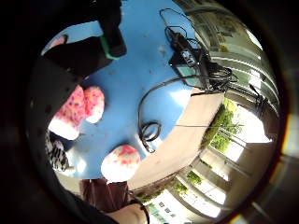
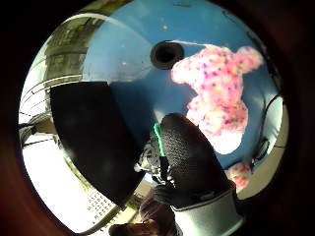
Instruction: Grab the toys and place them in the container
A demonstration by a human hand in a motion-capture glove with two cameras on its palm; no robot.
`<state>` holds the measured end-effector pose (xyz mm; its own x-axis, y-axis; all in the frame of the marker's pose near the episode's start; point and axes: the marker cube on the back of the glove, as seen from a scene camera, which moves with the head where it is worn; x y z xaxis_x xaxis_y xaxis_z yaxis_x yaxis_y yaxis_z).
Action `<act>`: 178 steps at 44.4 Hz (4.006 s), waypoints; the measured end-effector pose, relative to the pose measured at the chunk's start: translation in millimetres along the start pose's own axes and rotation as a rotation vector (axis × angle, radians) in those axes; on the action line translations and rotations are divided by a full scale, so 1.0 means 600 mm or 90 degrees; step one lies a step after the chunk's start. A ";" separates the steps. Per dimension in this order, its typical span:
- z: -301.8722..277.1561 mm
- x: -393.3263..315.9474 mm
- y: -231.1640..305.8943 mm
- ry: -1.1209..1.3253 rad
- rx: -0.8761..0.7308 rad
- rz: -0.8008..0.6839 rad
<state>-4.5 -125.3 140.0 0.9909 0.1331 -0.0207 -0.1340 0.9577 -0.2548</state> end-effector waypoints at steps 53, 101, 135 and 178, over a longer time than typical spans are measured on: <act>-0.309 -0.123 0.247 -0.075 0.354 -0.037; -0.210 -0.591 0.304 0.032 0.113 -0.315; -0.218 0.045 0.388 0.081 0.149 -0.125; 0.296 0.167 0.311 -0.077 0.169 -0.191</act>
<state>67.5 111.9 262.1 0.9798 -0.1481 0.1345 0.1459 0.9890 0.0261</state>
